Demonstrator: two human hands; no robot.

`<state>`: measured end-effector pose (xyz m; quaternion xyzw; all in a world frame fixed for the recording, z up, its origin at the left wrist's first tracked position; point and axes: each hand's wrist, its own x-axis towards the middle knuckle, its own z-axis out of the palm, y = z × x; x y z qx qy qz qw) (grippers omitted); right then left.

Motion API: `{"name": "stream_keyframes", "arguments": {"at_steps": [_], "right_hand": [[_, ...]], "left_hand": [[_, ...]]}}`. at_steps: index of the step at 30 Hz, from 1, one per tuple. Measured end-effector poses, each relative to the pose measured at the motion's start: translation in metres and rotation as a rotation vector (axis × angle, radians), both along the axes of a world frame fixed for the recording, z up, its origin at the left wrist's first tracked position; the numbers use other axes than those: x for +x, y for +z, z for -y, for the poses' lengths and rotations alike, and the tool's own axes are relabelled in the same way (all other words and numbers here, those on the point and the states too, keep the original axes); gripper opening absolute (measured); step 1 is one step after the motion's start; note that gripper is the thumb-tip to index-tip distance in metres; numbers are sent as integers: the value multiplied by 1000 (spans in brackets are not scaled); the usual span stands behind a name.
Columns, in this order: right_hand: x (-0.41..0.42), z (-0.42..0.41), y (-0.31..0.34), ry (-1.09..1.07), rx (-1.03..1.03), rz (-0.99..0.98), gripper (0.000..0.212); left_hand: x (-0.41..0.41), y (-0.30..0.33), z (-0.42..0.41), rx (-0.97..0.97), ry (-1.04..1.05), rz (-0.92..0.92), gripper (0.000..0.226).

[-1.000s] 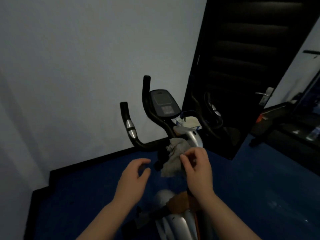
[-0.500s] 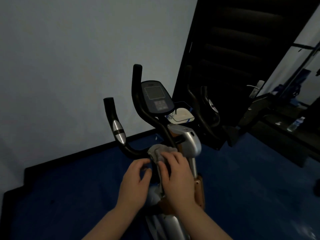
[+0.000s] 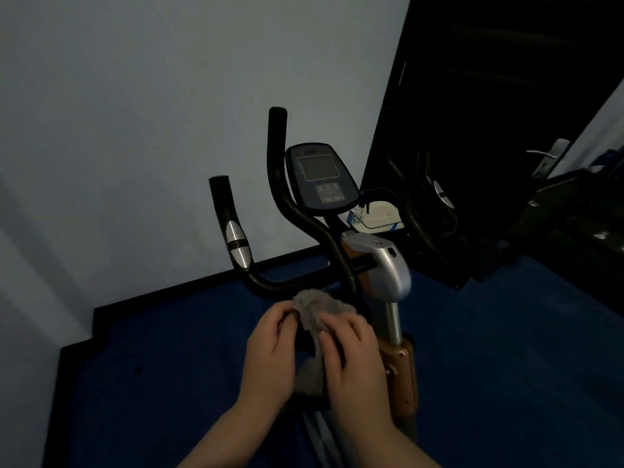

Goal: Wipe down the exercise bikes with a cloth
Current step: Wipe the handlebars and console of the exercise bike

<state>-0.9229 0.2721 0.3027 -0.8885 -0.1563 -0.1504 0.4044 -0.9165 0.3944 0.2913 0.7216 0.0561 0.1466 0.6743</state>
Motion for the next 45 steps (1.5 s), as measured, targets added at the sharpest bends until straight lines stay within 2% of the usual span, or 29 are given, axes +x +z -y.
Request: {"name": "stream_keyframes", "arguments": {"at_steps": [2,5,8,11,13,16,19,22,23,26,30,32,35,40,45], "right_hand": [[-2,14,1,47,-40,24,26],[20,20,19,25,-163,215,27],[34,10,24,-16,-386,282,40],[25,29,5,69,-463,279,55],[24,51,1,135,-410,279,48],[39,60,20,144,-177,210,27],[57,40,39,62,-69,197,16],[67,35,44,-93,36,233,18],[69,36,42,-117,9,208,17],[71,28,29,-78,-168,-37,16],[47,26,8,-109,-23,-64,24],[31,34,-2,-131,24,-141,25],[26,44,1,-144,-21,-200,21],[60,34,21,-58,-20,-163,24],[19,23,-16,-208,164,-178,15]], "left_hand": [[-1,-1,-2,22,10,7,26],[0,4,0,24,19,46,27],[4,11,6,-32,27,42,24],[8,14,9,-38,0,22,23],[12,14,9,-11,-1,4,23],[19,17,11,49,4,-15,22],[27,20,14,118,-16,-12,20],[30,17,17,172,-9,-11,23],[30,15,18,163,6,-22,26],[30,11,22,155,49,-59,30],[30,10,22,170,40,-54,29],[31,9,20,184,28,-54,29],[31,7,17,194,16,-56,27],[30,8,18,159,-12,-60,25],[33,7,15,143,-76,-71,21]]}}
